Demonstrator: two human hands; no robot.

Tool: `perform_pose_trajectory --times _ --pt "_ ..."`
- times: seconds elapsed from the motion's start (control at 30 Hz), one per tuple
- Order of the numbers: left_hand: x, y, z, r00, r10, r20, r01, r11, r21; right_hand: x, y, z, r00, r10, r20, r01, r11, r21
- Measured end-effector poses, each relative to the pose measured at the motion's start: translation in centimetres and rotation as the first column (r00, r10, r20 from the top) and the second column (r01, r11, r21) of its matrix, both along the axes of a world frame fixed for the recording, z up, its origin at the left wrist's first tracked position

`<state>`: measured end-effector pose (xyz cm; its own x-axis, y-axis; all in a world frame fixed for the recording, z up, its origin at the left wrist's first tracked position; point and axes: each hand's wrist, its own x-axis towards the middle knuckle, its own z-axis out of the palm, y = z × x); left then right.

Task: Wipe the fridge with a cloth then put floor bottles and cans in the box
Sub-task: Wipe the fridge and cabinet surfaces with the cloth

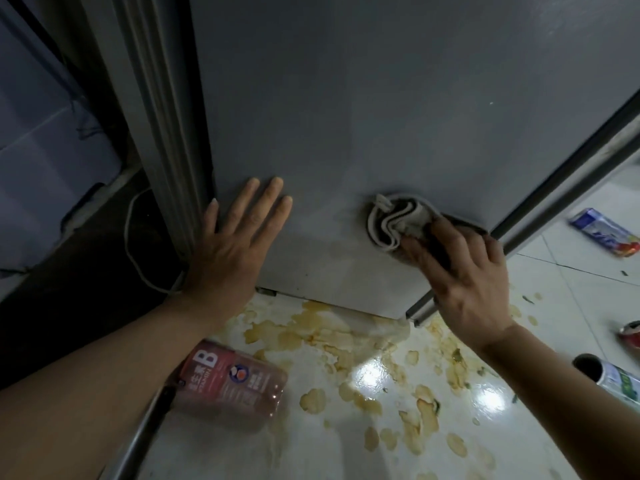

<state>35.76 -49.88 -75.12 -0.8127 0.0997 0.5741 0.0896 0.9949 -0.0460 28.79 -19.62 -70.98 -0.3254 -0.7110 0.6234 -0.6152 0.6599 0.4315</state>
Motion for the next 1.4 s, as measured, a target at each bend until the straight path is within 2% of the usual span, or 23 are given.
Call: perform_pose_trajectory --times 0.07,0.17,0.23,0.33,0.5,0.67,0.73,0.87,1.07,1.2,1.27,1.4 --pt "0.0 0.2 -0.1 1.000 0.006 0.021 -0.006 1.000 0.000 0.3 0.3 -2.4 1.000 -0.014 0.015 0.014 0.999 0.034" --pt "0.0 -0.1 -0.1 0.999 0.021 0.033 -0.020 1.000 -0.019 0.7 1.2 -5.1 0.996 -0.030 0.078 0.008 0.963 0.269" --pt "-0.1 -0.3 -0.1 0.999 0.022 0.031 -0.022 0.999 -0.029 1.0 1.3 -5.0 0.989 -0.049 0.142 0.000 0.945 0.327" --pt "0.0 -0.3 -0.2 0.999 0.029 0.032 -0.028 0.999 -0.027 1.4 1.6 -2.3 0.983 -0.077 0.169 0.033 0.968 0.250" --pt "-0.1 -0.1 -0.3 0.998 0.046 0.030 -0.045 0.998 -0.033 0.2 2.9 4.6 0.984 -0.175 -0.021 0.174 0.984 -0.028" --pt "0.5 0.2 -1.9 0.997 0.038 0.068 -0.028 0.991 -0.133 -0.7 2.8 1.5 0.992 -0.110 -0.057 0.105 0.990 -0.095" --pt "0.9 0.3 -3.0 0.993 0.038 0.112 -0.023 0.991 -0.134 -0.7 3.3 -1.2 0.996 -0.080 -0.027 0.080 0.996 -0.033" --pt "1.0 0.5 -3.9 0.985 0.057 0.162 -0.037 0.992 -0.123 0.0 4.4 -6.4 0.995 -0.066 0.070 0.050 0.976 0.210" --pt "0.7 0.1 -4.6 0.985 0.066 0.160 -0.044 0.990 -0.136 1.0 4.3 -11.0 0.952 -0.156 0.264 0.026 0.900 0.436" --pt "0.8 0.2 -4.3 0.987 0.064 0.148 -0.042 0.989 -0.145 1.8 3.0 -11.7 0.890 -0.307 0.336 0.050 0.800 0.598" --pt "1.0 0.3 -4.1 0.988 0.060 0.143 -0.039 0.989 -0.142 1.9 2.7 -11.0 0.916 -0.249 0.314 0.028 0.821 0.570" --pt "1.6 -0.3 -4.0 0.991 0.042 0.126 -0.022 0.987 -0.159 1.5 2.7 -8.0 0.944 -0.153 0.292 0.088 0.970 0.226"
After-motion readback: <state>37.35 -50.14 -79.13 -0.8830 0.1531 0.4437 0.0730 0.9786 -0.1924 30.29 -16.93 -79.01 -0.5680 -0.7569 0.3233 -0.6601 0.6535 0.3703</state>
